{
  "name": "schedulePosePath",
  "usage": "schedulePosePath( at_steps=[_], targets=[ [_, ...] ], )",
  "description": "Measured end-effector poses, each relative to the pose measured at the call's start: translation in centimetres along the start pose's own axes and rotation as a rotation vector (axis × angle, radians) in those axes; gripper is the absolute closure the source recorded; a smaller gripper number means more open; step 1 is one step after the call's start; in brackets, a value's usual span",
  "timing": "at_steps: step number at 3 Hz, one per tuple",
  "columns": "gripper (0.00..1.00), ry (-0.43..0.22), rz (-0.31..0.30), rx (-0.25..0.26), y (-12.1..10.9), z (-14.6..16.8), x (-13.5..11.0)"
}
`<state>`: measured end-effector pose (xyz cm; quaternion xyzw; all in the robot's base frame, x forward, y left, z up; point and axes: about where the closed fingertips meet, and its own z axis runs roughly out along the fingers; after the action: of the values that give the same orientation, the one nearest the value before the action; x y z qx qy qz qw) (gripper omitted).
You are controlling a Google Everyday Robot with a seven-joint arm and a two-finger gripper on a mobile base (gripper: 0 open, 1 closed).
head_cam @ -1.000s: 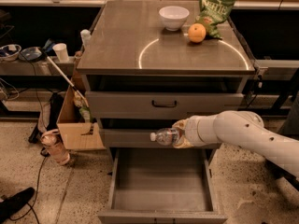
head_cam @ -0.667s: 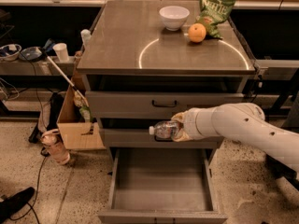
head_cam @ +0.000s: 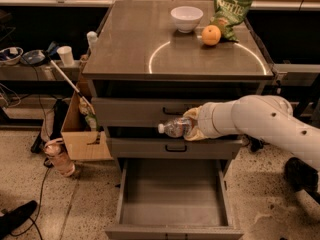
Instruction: Pick water bottle from bottom drawer and place on counter
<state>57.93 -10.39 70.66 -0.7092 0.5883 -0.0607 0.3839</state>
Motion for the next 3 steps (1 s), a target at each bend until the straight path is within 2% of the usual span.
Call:
schedulePosePath(
  at_steps=[1,3],
  targets=[
    [1.0,0.002,-0.088,0.051,-4.6,-4.2,-3.2],
    [1.0,0.015,-0.193,0.123,-9.7,-8.7,-6.9]
  ],
)
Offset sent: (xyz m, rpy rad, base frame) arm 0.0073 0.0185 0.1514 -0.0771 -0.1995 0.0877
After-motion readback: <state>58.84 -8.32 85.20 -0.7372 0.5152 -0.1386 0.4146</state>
